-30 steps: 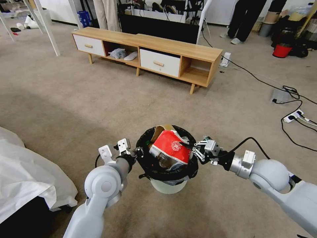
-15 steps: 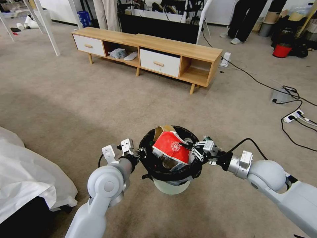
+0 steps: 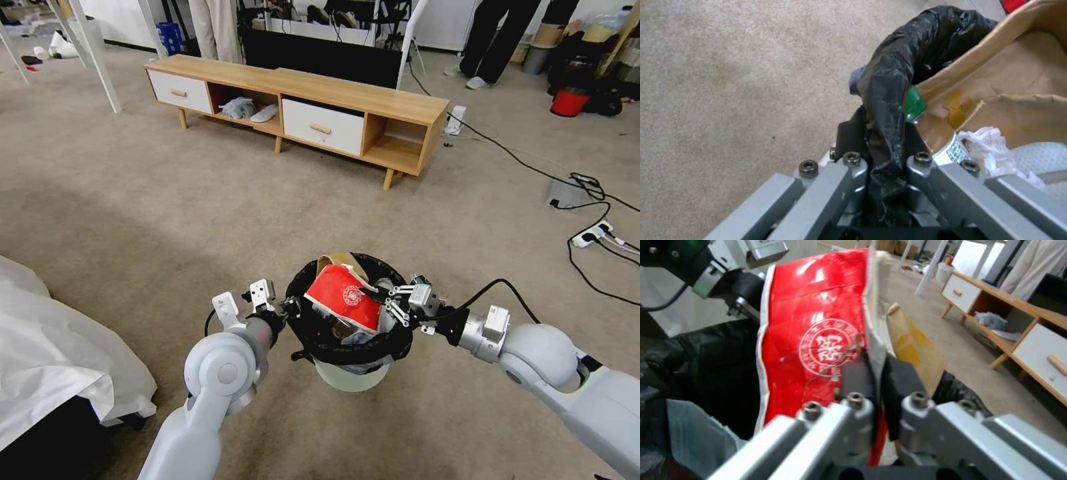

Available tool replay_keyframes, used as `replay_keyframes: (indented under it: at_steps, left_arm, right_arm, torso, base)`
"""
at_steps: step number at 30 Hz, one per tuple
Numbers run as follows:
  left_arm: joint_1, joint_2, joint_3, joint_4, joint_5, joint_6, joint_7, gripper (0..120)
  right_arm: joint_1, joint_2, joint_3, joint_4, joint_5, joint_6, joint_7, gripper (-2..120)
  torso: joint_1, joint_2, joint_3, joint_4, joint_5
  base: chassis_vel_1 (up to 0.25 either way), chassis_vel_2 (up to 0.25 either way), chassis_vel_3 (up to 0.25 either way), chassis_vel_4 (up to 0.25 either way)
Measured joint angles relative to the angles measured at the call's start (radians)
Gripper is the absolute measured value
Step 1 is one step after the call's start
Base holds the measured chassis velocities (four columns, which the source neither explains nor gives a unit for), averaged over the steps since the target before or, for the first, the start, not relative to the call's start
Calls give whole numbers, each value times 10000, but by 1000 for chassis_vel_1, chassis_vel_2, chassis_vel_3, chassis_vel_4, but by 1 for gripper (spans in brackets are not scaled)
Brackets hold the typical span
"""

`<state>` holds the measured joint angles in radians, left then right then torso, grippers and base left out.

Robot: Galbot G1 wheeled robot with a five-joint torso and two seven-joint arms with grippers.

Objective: Pick up the trash bin and place the garbage on the floor into it.

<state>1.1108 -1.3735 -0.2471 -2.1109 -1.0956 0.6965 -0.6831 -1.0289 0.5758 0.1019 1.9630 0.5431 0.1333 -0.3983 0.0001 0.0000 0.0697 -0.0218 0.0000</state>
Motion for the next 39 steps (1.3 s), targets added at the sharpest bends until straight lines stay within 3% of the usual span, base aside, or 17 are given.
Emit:
replay_keyframes:
  at_steps: [6, 9, 13, 15, 18, 23, 29, 39]
  left_arm:
    - [23, -6, -33, 14, 63, -11, 19, 4]
    - [26, 4, -64, 14, 65, -18, 22, 4]
    - [26, 15, -83, 9, 66, -20, 22, 4]
    - [20, 17, -89, 8, 66, -24, 22, 4]
    - [17, 17, -90, 9, 65, -25, 22, 4]
    - [-37, 15, -110, 70, 54, -31, 19, 4]
    - [-67, 31, -172, 101, 32, -54, 8, 4]
    - [-64, 47, -195, 117, 26, -60, -2, 4]
  right_arm:
    - [-11, 14, 7, -15, -12, 0, 81, 27]
    - [-34, 43, 29, -15, -15, 0, 102, 44]
    - [-48, 60, 30, -12, -15, 0, 132, 54]
    - [-49, 88, 30, -35, -16, 0, 159, 65]
    - [-47, 102, 29, -63, -17, 0, 178, 70]
    - [-41, 125, 27, -113, -17, 0, 215, 93]
    - [-21, 133, 20, -138, -16, 0, 228, 100]
    - [-4, 163, -6, -129, -9, 1, 248, 100]
  torso:
    - [0, 0, 0, 0, 0]
    - [0, 0, 0, 0, 0]
    - [0, 0, 0, 0, 0]
    - [0, 0, 0, 0, -1]
    - [0, 0, 0, 0, 0]
    - [0, 0, 0, 0, 0]
    - [0, 0, 0, 0, -1]
    - [0, 0, 0, 0, 0]
  base:
    - [0, 0, 0, 0]
    - [0, 0, 0, 0]
    - [0, 0, 0, 0]
    - [0, 0, 0, 0]
    - [0, 0, 0, 0]
    - [0, 0, 0, 0]
    - [0, 0, 0, 0]
    - [0, 0, 0, 0]
